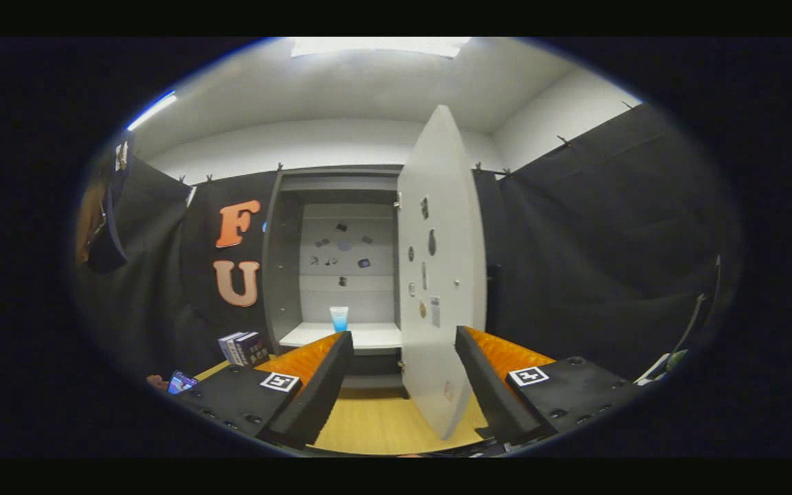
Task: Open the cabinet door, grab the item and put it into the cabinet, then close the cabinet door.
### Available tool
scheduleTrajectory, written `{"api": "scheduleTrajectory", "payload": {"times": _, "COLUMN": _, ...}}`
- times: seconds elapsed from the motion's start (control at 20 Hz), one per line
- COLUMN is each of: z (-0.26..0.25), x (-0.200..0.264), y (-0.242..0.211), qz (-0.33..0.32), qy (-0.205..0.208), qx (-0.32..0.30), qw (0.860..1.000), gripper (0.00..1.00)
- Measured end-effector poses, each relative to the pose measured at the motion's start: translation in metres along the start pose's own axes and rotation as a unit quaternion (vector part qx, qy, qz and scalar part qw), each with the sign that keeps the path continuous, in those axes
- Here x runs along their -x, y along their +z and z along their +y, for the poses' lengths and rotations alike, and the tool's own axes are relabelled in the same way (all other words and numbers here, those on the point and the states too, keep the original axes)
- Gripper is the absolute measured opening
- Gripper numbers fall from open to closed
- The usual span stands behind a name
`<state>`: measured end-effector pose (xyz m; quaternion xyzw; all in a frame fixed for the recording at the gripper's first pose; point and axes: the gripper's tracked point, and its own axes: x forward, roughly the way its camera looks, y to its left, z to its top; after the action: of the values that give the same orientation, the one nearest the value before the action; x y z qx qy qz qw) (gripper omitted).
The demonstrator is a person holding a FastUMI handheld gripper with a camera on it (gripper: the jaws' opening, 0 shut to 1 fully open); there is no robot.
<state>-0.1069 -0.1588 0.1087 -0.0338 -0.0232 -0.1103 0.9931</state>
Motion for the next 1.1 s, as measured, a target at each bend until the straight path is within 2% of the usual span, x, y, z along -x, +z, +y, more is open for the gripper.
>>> {"api": "scheduleTrajectory", "payload": {"times": 0.2, "z": -0.060, "x": 0.015, "y": 0.003, "qz": -0.009, "qy": -0.099, "qx": 0.006, "qw": 0.995, "gripper": 0.95}}
{"api": "scheduleTrajectory", "payload": {"times": 0.4, "z": -0.118, "x": -0.005, "y": 0.004, "qz": -0.007, "qy": -0.169, "qx": -0.004, "qw": 0.986, "gripper": 0.96}}
{"api": "scheduleTrajectory", "payload": {"times": 0.5, "z": -0.137, "x": -0.022, "y": -0.004, "qz": 0.002, "qy": -0.176, "qx": -0.012, "qw": 0.984, "gripper": 0.96}}
{"api": "scheduleTrajectory", "payload": {"times": 0.75, "z": -0.153, "x": -0.064, "y": -0.017, "qz": 0.011, "qy": -0.159, "qx": -0.020, "qw": 0.987, "gripper": 0.96}}
{"api": "scheduleTrajectory", "payload": {"times": 1.1, "z": -0.154, "x": -0.089, "y": -0.029, "qz": 0.018, "qy": -0.139, "qx": -0.027, "qw": 0.990, "gripper": 0.96}}
